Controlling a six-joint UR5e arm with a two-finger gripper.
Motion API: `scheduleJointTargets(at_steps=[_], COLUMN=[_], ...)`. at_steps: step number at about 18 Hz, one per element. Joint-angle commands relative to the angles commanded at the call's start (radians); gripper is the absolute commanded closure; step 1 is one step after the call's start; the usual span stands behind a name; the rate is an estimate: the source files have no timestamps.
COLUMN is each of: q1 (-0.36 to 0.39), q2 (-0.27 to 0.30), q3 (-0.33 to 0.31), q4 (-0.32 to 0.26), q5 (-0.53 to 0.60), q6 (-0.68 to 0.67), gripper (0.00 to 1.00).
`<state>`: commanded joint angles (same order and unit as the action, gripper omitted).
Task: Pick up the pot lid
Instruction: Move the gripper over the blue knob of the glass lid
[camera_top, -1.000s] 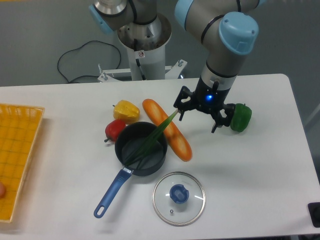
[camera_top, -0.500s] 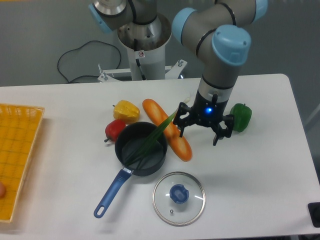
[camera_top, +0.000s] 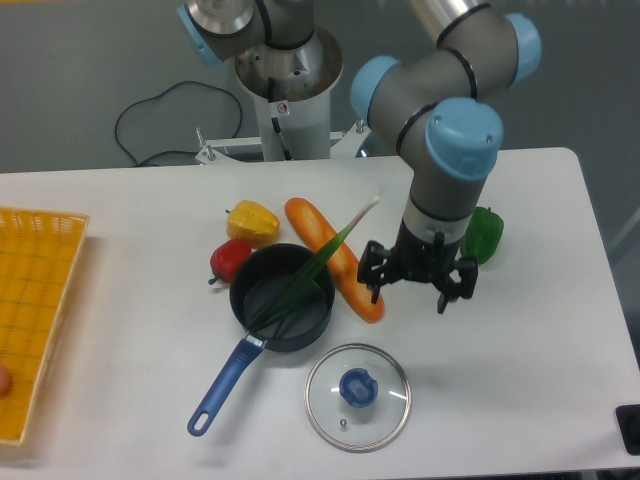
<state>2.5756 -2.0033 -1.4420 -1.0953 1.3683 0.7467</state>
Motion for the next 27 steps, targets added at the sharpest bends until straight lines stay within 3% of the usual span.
scheduleJointTargets(at_steps=[3,7,11,27], q1=[-0.003,-0.047,-0.054,-0.052], q2=[-0.008,-0.034,-0.051,-0.114], q3=[0.002,-0.008,-0.008,-0.002], q4=[0.012,0.012,0.052,0.055], q5=[0.005,0.133,0.144,0.057], q6=[0.124,0.236,0.23,0.18], gripper=[0.0,0.0,0.0,0.0])
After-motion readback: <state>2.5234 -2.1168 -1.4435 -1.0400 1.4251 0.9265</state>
